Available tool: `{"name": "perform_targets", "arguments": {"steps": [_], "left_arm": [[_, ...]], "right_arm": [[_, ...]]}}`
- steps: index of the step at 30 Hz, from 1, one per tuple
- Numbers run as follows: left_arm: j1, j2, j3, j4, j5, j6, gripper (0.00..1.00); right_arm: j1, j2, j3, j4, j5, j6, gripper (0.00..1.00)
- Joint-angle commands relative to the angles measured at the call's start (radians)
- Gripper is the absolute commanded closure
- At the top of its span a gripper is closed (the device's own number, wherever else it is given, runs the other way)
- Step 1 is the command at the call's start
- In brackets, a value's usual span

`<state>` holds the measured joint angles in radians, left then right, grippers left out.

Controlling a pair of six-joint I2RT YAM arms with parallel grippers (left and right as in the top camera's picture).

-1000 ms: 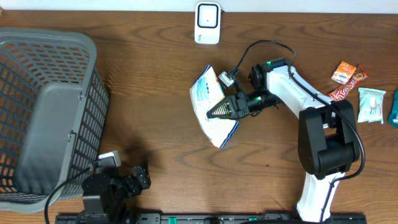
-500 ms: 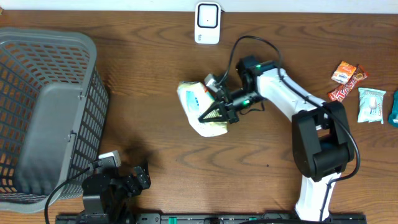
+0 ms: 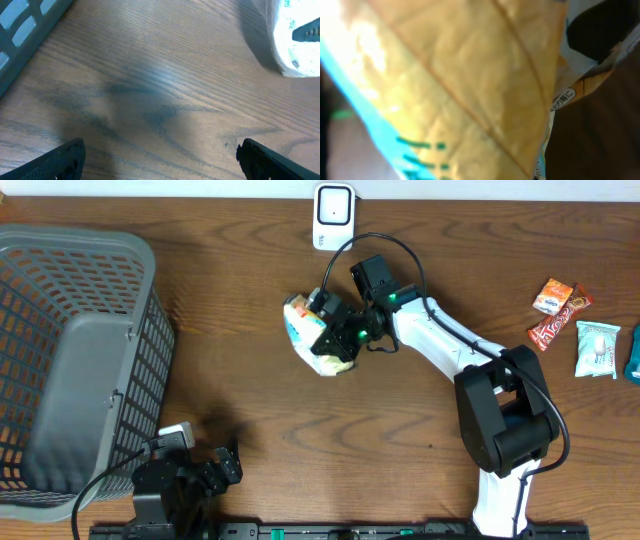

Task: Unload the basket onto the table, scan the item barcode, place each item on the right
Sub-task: 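Lift the snack bag with the right gripper and turn it, then hold the snack bag up against the white scanner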

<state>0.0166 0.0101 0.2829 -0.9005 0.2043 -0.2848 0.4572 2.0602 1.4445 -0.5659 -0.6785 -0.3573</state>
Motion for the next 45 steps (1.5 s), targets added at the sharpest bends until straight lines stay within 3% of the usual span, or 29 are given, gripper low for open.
{"name": "perform_targets", "arguments": {"steps": [1, 6, 11, 15, 24, 30, 39, 45], "left_arm": [[0.002, -0.005, -0.005, -0.034, 0.001, 0.006, 0.02], [0.002, -0.005, -0.005, -0.034, 0.001, 0.006, 0.02], [0.002, -0.005, -0.005, -0.034, 0.001, 0.006, 0.02], [0.002, -0.005, -0.005, -0.034, 0.001, 0.006, 0.02], [0.002, -0.005, -0.005, -0.034, 0.001, 0.006, 0.02], [0.002, -0.005, -0.005, -0.034, 0.001, 0.006, 0.02], [0.002, -0.005, -0.005, -0.034, 0.001, 0.006, 0.02], [0.002, -0.005, -0.005, -0.034, 0.001, 0.006, 0.02]], "right_arm": [[0.011, -0.002, 0.012, 0.048, 0.146, 0.165, 0.99], [0.000, -0.002, 0.053, 0.080, 0.198, 0.216, 0.99], [0.003, -0.002, 0.142, 0.087, 0.370, 0.213, 0.99], [0.003, -0.002, 0.236, 0.113, 0.462, 0.144, 0.99], [-0.024, 0.025, 0.322, 0.442, 0.586, 0.079, 0.99], [-0.056, 0.197, 0.473, 0.581, 0.602, 0.079, 0.99], [-0.063, 0.497, 0.848, 0.578, 0.598, 0.080, 0.99], [-0.055, 0.531, 0.888, 0.582, 0.598, 0.079, 0.99]]}}
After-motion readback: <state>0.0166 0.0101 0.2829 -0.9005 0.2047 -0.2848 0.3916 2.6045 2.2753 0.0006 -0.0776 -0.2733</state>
